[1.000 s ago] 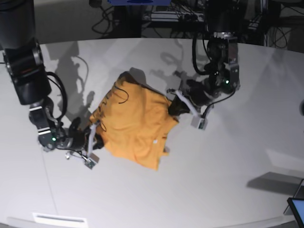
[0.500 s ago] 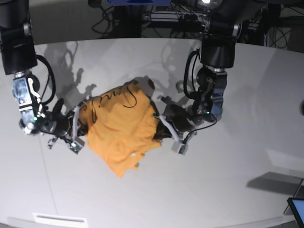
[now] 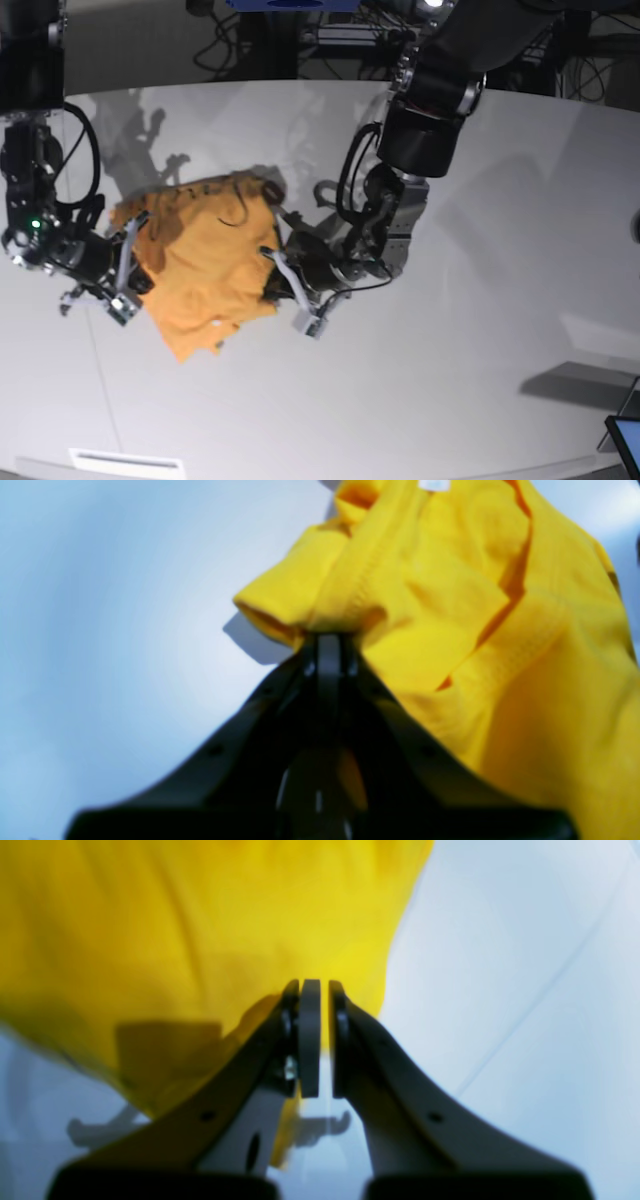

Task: Fold the T-shirt properly
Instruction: 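Grasp the shirt's sides with both grippers and square the folded bundle, then press the folded shirt flat with the right gripper and release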

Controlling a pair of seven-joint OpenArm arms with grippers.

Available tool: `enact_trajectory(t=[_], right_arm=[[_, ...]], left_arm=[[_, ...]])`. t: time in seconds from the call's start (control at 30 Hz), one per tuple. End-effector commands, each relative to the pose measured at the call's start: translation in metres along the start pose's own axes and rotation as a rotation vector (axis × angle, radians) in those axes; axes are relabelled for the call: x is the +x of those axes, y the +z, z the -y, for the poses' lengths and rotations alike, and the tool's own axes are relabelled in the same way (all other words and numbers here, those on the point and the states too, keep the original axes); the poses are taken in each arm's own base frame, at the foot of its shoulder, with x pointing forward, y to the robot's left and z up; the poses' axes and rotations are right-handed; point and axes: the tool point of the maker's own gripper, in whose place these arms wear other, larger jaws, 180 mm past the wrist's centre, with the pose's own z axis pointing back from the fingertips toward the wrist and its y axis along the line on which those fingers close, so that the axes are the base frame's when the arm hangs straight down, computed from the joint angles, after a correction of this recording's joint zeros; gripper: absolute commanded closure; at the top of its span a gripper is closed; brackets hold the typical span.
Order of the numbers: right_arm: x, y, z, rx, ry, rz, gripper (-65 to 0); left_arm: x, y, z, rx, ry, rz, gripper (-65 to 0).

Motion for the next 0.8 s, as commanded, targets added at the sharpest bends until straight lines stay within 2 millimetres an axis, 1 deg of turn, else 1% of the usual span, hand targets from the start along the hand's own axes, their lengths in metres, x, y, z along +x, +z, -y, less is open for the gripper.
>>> enact_trajectory(t=[0.0, 0.07, 0.13, 0.2, 0.23, 0.27, 0.33, 0.43, 0.5, 0.53, 0.6, 0.67, 0.7, 0.77], right_arm=[[0.012, 0.014, 0.017, -0.054, 0.022, 0.028, -3.5], [0.016, 0.025, 0.014, -0.070, 0.037, 0.032, -3.5], [0.021, 0.030, 0.003, -0.056, 0.053, 0.046, -3.5], [0.025, 0.030, -0.009, -0.037, 0.050, 0.059, -3.5], [0.026, 0.028, -0.015, -0.031, 0.041, 0.062, -3.5], [0.025, 0.026, -0.019, -0.022, 0.034, 0.060, -3.5], [0.024, 0.022, -0.029, -0.001, 0.016, 0.055, -3.5], [0.028, 0.015, -0.041, 0.023, -0.014, 0.075, -3.6], [0.031, 0.010, -0.049, 0.042, -0.033, 0.087, -3.8], [0.030, 0.004, -0.060, 0.073, -0.038, 0.082, -3.8], [0.034, -0.005, -0.075, 0.119, -0.025, 0.080, -3.6], [0.039, -0.010, -0.089, 0.155, -0.014, 0.099, -3.6], [0.042, -0.013, -0.097, 0.178, -0.017, 0.113, -3.6], [0.043, -0.021, -0.107, 0.212, -0.033, 0.121, -3.6]], left_arm=[[0.028, 0.003, 0.000, -0.004, -0.026, 0.060, 0.0], [0.031, 0.006, -0.003, 0.002, -0.035, 0.070, 0.0], [0.035, 0.015, -0.013, 0.022, -0.051, 0.079, 0.0], [0.037, 0.022, -0.018, 0.034, -0.073, 0.070, 0.0], [0.035, 0.027, -0.021, 0.042, -0.085, 0.060, 0.0], [0.038, 0.033, -0.022, 0.049, -0.102, 0.062, 0.0], [0.043, 0.047, -0.019, 0.059, -0.146, 0.070, 0.0], [0.047, 0.075, -0.025, 0.102, -0.155, 0.100, 0.0], [0.043, 0.093, -0.033, 0.144, -0.139, 0.098, 0.0], [0.041, 0.100, -0.035, 0.161, -0.134, 0.099, 0.0], [0.039, 0.110, -0.036, 0.179, -0.132, 0.105, 0.0], [0.032, 0.118, -0.033, 0.186, -0.135, 0.104, 0.0], [0.029, 0.123, -0.035, 0.194, -0.144, 0.098, 0.0], [0.023, 0.127, -0.034, 0.195, -0.145, 0.091, 0.0]])
